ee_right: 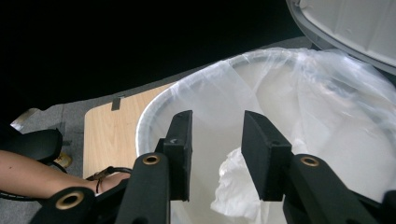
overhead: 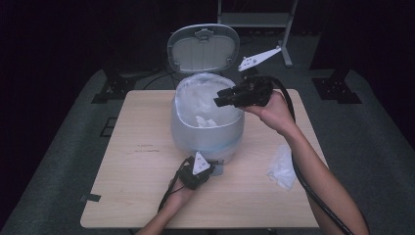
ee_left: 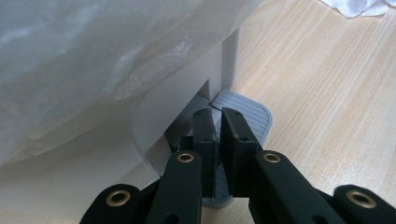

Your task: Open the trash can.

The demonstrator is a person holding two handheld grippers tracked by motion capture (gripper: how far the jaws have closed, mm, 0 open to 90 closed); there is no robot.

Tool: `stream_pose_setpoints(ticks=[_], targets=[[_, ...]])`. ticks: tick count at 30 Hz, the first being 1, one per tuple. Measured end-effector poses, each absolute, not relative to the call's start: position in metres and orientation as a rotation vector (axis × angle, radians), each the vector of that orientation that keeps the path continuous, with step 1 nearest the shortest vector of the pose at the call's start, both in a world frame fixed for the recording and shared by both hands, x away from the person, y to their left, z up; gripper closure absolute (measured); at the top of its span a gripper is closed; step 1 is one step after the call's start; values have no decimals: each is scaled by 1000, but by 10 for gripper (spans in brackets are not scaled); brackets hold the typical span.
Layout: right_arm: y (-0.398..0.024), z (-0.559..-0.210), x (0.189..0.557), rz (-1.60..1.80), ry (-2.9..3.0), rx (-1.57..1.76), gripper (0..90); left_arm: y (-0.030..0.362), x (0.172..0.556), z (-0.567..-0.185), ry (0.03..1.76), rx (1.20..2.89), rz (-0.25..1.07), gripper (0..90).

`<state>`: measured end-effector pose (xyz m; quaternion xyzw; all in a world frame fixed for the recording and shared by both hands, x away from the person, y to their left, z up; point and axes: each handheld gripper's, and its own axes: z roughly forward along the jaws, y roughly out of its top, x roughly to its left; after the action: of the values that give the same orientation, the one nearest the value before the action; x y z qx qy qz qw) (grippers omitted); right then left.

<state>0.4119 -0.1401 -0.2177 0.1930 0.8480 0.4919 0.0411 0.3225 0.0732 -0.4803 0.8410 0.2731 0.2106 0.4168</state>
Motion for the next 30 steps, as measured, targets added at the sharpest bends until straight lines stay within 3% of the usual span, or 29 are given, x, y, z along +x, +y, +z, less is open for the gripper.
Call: stream_pose_setpoints(ticks=[30], targets=[[-220, -220, 376, 1530, 2487, 704, 543, 74, 323, -480, 687, 2112, 523, 847]])
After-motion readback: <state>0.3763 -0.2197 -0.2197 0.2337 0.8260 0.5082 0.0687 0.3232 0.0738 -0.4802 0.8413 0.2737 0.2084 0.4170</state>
